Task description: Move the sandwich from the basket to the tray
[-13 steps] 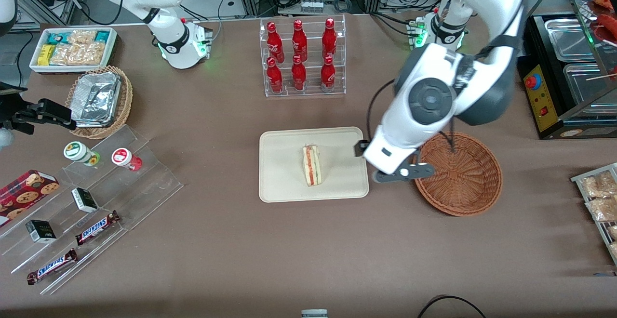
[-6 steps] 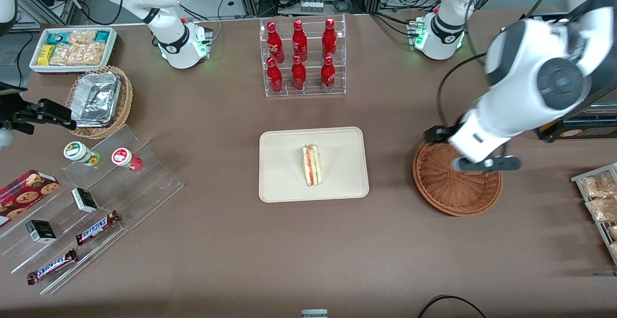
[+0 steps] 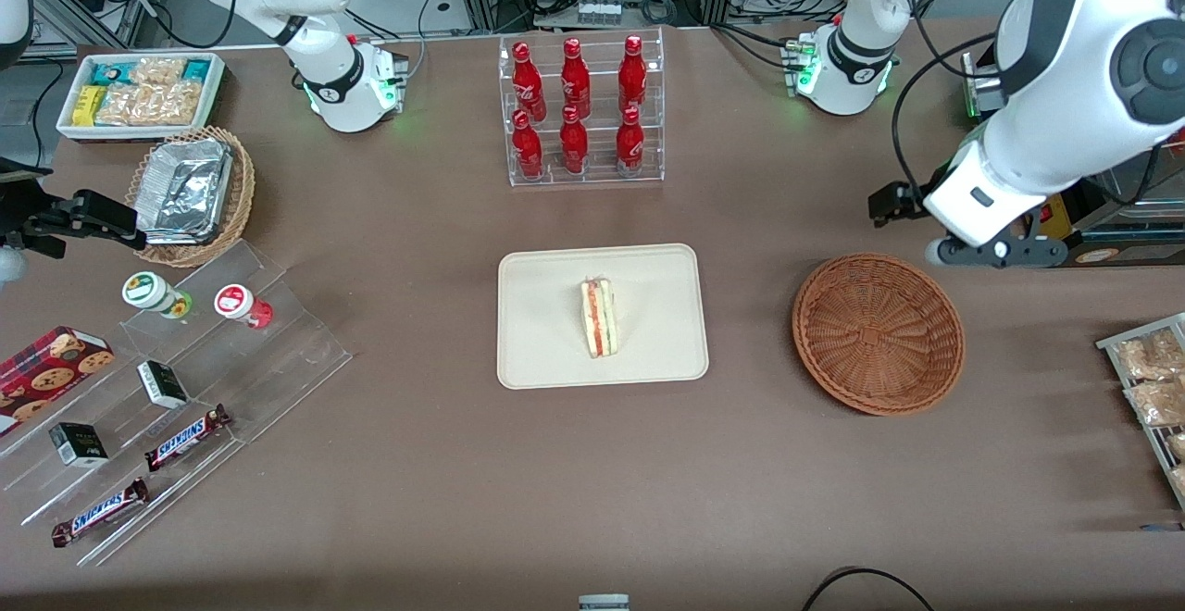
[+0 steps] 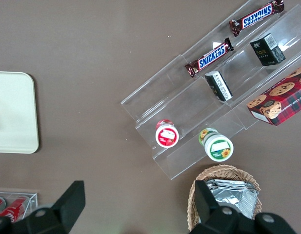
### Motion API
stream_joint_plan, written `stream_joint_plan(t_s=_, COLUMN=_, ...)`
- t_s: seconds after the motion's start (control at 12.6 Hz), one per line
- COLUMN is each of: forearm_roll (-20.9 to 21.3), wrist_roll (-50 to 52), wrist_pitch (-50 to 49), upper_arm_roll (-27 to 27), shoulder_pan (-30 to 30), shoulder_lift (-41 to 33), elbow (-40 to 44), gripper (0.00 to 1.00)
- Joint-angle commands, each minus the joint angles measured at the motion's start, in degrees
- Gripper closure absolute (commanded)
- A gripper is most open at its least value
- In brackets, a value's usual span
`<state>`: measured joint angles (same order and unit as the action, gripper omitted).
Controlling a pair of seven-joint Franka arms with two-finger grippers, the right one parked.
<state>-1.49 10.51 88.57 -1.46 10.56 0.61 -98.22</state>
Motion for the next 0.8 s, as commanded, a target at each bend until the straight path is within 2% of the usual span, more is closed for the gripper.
stream_joint_plan(t_s=0.0, forearm_roll=0.61, wrist_roll=-2.94, wrist_pitch=-2.34, upper_arm_roll=-3.97, shoulder_pan=-6.94, shoulder_lift=-3.59, elbow=-1.45, gripper=0.0)
stream_joint_plan(t_s=0.4, forearm_roll=0.7, wrist_roll=-6.12, wrist_pitch=-7.36, upper_arm_roll=-0.66, shoulder_pan=-7.22, shoulder_lift=-5.44, elbow=1.43, gripper=0.0)
stream_joint_plan(t_s=0.64, forearm_roll=1.74, wrist_roll=-5.94, wrist_pitch=-11.47, upper_arm_roll=-0.13, shoulder_pan=-7.04, shoulder_lift=0.43, elbow=11.96, gripper=0.0)
stream_joint_plan(t_s=0.72, forearm_roll=2.45, wrist_roll=-6.12, wrist_pitch=-12.28, upper_arm_roll=-0.21, shoulder_pan=-7.04, shoulder_lift=0.54, elbow=12.43, gripper=0.0)
